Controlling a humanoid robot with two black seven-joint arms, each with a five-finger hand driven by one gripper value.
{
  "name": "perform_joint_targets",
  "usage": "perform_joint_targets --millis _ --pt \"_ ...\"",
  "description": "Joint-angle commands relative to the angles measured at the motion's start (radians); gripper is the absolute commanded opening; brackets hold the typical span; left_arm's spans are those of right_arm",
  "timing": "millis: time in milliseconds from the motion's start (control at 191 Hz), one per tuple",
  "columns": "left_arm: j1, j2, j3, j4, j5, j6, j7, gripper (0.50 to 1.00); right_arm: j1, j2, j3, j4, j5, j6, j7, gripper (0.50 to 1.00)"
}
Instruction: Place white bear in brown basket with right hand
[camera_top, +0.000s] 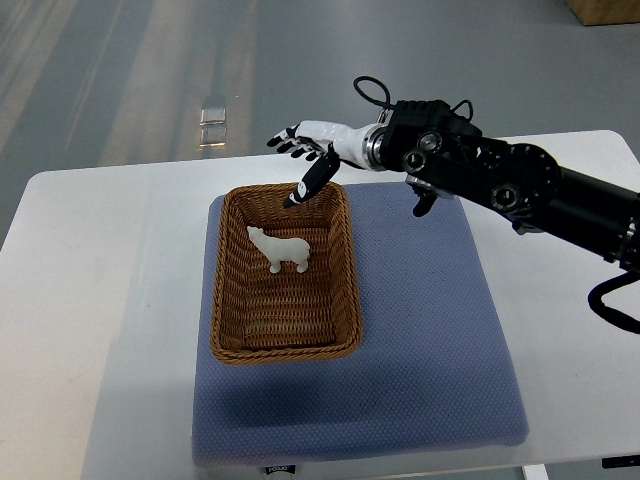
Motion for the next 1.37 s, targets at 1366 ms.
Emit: perform_joint_targets --millis 1366 --pt "0.0 0.0 0.002 -0.011 0.0 0.008 0.0 1.0 -0.456 0.106 0.782 -0.281 0.732 -0.015 0.505 0.926"
